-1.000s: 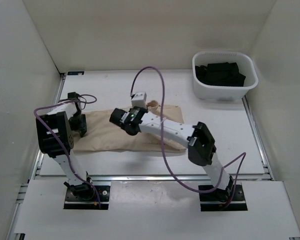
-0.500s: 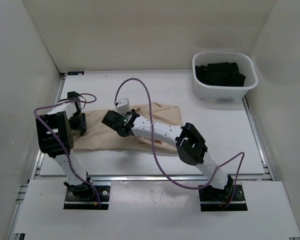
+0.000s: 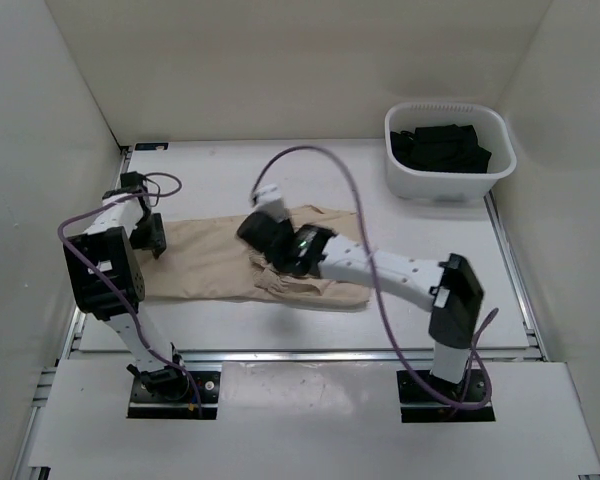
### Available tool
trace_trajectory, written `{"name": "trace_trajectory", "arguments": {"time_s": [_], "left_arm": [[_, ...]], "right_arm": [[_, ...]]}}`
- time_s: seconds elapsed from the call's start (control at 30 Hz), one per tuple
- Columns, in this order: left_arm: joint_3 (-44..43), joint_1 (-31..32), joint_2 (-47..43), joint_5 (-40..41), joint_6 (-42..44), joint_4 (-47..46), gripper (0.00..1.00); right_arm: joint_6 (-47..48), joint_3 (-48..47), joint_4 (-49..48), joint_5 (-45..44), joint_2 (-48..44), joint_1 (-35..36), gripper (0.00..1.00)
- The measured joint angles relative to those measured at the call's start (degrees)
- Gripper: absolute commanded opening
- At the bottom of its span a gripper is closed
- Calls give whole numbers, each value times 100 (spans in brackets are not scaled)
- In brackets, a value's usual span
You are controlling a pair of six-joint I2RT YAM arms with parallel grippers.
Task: Fold and stack the trousers
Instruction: Fold the trousers
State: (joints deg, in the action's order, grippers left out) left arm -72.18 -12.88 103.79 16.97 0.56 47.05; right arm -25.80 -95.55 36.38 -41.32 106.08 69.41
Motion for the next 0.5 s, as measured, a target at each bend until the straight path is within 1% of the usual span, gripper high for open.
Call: {"name": "trace_trajectory", "arguments": {"time_s": [0.03, 0.17, 0.23, 0.33, 0.43, 0.5], "left_arm": [[-133, -2, -57, -17, 0, 59, 77], [-765, 31, -334, -111, -9, 348, 77], [-1010, 116, -511, -138, -15, 476, 78], [-1196, 348, -809, -146, -17, 704, 78], [-1342, 629, -909, -160, -20, 968, 78], [-1558, 846, -833, -264, -20, 1255, 78]], "right_arm": [[-278, 225, -13, 66, -243, -407, 31], [-925, 1357, -315, 354, -647, -1836, 18], [-1202, 2017, -393, 555, -649, -2175, 18], [-1491, 2785, -415, 1023, -577, -2321, 17], [-1617, 2986, -450, 1414, -284, -2415, 15], [-1628, 2957, -516, 1471, -214, -2441, 23]]}}
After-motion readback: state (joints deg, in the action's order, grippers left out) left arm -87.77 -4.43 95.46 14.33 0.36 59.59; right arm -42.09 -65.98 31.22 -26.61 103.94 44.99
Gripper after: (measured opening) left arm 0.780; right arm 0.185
